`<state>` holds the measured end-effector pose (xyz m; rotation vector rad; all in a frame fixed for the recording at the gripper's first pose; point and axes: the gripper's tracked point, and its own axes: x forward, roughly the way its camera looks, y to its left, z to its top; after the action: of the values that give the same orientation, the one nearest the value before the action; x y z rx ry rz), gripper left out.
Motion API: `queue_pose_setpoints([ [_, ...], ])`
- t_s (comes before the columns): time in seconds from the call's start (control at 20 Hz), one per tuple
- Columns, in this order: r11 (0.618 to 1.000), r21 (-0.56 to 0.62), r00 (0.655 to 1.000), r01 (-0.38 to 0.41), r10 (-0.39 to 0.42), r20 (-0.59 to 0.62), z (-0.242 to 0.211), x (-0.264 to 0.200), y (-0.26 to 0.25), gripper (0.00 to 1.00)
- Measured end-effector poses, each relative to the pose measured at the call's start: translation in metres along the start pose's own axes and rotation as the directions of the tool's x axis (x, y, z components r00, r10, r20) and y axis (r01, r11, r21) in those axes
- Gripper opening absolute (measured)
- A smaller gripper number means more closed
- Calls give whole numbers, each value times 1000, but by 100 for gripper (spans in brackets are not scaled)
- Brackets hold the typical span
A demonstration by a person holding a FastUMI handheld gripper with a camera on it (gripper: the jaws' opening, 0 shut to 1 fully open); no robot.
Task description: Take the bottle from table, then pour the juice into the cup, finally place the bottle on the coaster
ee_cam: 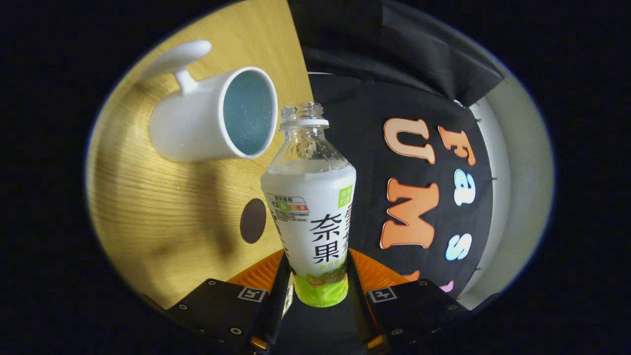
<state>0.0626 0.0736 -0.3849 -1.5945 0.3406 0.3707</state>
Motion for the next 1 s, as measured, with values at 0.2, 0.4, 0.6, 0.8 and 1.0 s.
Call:
queue_pose_setpoints([
  [0.2,958,263,992,-114,123,-16,-2,5,39,61],
  [0.4,869,467,982,-165,190,-8,-1,10,52,61],
  [0.6,740,649,976,-175,215,18,0,22,50,61],
  [0.8,571,804,977,-166,209,54,0,34,39,61],
  [1.0,414,897,979,-154,186,83,-1,59,30,61],
])
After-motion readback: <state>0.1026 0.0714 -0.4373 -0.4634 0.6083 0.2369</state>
